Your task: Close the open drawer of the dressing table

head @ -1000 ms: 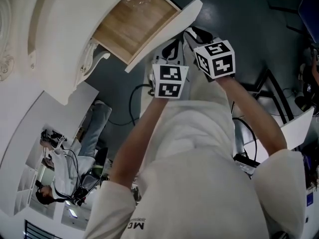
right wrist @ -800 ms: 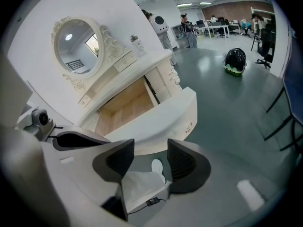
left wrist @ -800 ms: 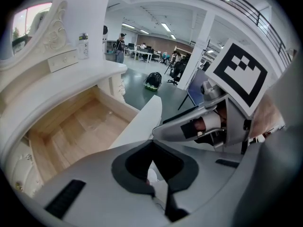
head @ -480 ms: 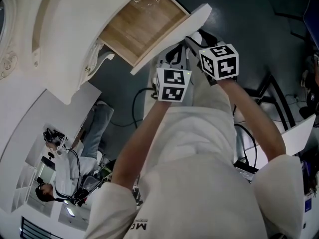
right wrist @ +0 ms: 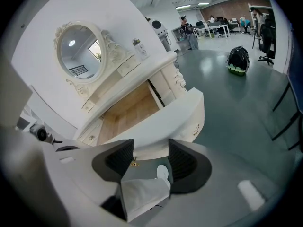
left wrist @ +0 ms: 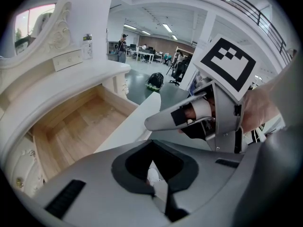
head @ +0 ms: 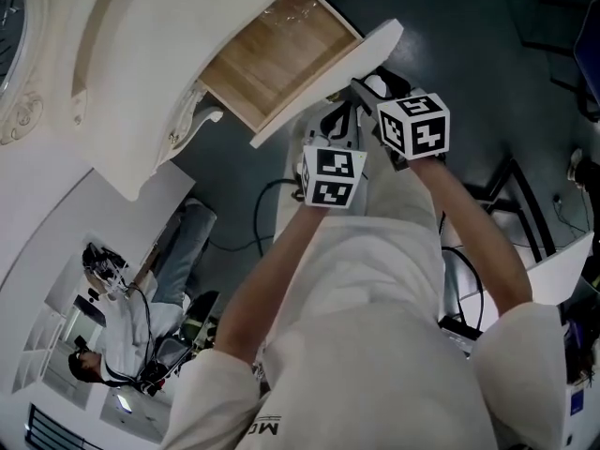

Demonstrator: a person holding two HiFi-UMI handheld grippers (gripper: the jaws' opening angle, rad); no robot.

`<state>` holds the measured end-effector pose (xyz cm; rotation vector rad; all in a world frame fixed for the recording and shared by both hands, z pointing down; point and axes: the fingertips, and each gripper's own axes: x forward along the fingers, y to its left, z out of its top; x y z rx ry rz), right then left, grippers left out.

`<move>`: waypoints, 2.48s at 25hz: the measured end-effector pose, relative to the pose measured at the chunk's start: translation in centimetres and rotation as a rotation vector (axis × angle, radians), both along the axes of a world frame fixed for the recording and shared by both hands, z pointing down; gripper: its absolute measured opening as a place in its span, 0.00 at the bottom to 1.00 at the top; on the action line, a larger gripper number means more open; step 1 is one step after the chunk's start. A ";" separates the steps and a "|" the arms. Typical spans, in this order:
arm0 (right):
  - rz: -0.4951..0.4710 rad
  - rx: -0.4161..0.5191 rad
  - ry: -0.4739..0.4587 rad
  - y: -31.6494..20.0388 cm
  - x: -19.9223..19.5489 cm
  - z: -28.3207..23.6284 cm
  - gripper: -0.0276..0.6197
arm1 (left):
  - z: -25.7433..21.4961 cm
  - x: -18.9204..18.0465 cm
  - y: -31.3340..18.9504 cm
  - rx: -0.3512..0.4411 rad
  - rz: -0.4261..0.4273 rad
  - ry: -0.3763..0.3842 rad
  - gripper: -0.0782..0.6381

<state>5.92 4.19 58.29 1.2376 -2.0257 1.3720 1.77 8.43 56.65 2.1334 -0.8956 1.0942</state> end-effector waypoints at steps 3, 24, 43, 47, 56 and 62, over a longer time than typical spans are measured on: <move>-0.009 0.005 0.000 -0.4 -0.3 0.1 0.35 | 0.1 -0.3 -0.2 0.003 -0.012 0.000 0.12; -0.072 0.046 0.023 -3.0 -1.4 0.1 0.36 | 0.6 -2.4 -1.4 0.014 -0.079 0.006 0.12; -0.083 0.067 0.071 -4.9 -2.0 0.2 0.36 | 0.7 -4.8 -2.7 0.018 -0.154 0.025 0.12; -0.086 0.071 0.074 -5.5 -2.1 0.1 0.36 | 0.6 -5.2 -3.2 0.020 -0.173 0.030 0.12; -0.106 0.087 0.077 -6.7 -2.9 0.1 0.36 | 0.7 -6.2 -4.1 0.025 -0.195 0.030 0.12; -0.148 0.108 0.095 -7.6 -3.8 0.2 0.36 | 0.9 -6.8 -4.5 0.020 -0.201 0.029 0.12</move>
